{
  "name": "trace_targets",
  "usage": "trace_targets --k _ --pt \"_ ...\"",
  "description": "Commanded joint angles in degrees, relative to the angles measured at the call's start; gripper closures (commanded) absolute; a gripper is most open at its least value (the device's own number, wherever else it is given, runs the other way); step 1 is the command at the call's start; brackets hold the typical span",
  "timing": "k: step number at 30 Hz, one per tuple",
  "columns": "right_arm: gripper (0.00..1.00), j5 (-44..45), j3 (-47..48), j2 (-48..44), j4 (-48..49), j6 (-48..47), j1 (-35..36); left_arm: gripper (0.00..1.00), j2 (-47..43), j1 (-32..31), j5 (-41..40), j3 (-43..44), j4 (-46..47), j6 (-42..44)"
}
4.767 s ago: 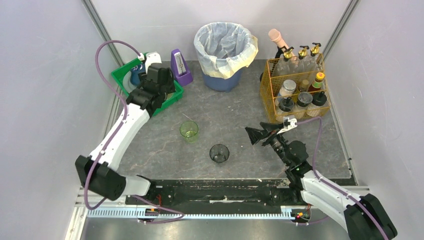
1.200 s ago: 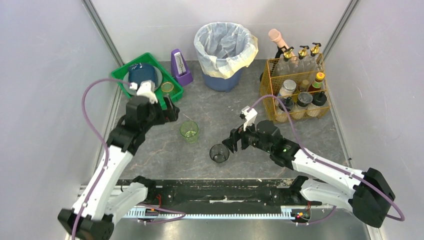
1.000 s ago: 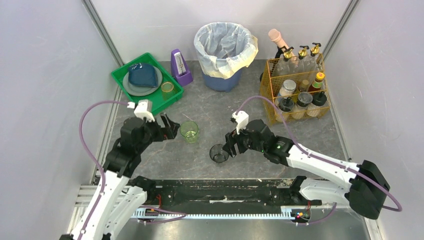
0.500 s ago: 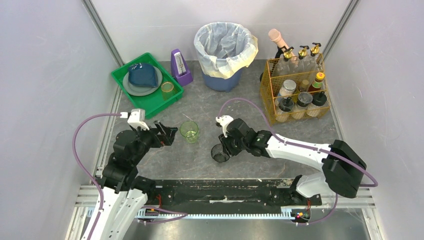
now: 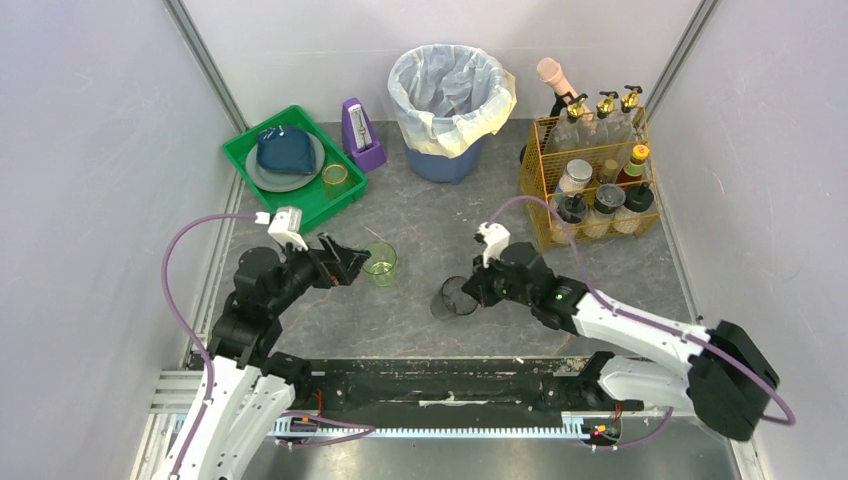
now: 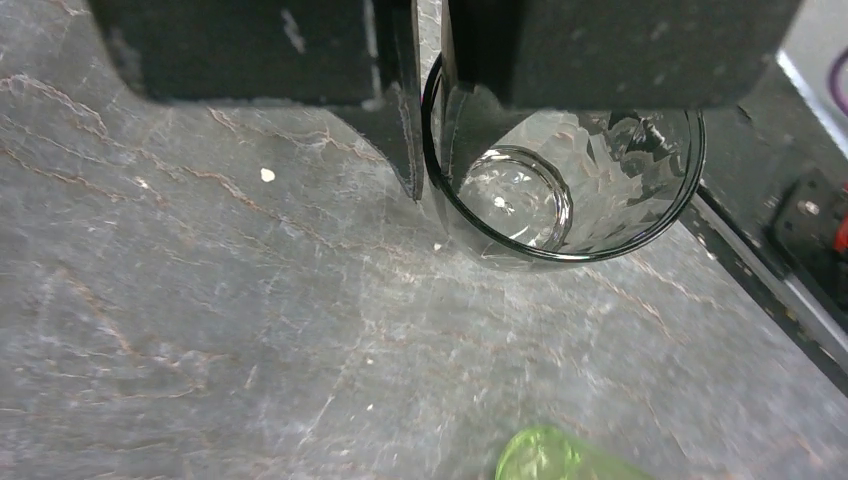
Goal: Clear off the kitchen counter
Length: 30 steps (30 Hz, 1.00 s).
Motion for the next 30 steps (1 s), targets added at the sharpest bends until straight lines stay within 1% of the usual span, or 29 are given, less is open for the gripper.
trace_targets --k 1,5,9,14,19,30 --pt "1.0 -5.29 -5.85 -8.5 16.1 6.9 -4.28 0.0 4.09 0.28 10.09 -0.49 11.21 -8.31" --pt "1.0 -9.35 -12.67 -15.37 28.65 13.08 -8.49 0.0 5.69 -1.31 13.24 -3.64 22.4 -16.1" --pt "1.0 -11.91 -18.61 -19.26 41.89 19.18 -11.85 0.0 8.62 -6.56 12.38 -5.04 31.08 -19.8" --pt "1.0 -15.6 -22.38 -18.88 57.84 26.83 -14.08 0.0 12.87 -15.15 8.28 -8.39 45.13 -24.19" --pt "1.0 -19.43 -22.59 -14.53 69.87 32.78 -15.07 0.0 17.63 -20.16 6.97 -8.96 53.64 -25.66" --pt "1.0 -22.65 -19.83 -9.39 76.77 34.7 -15.07 0.0 24.77 -27.82 6.39 -8.99 63.55 -27.25"
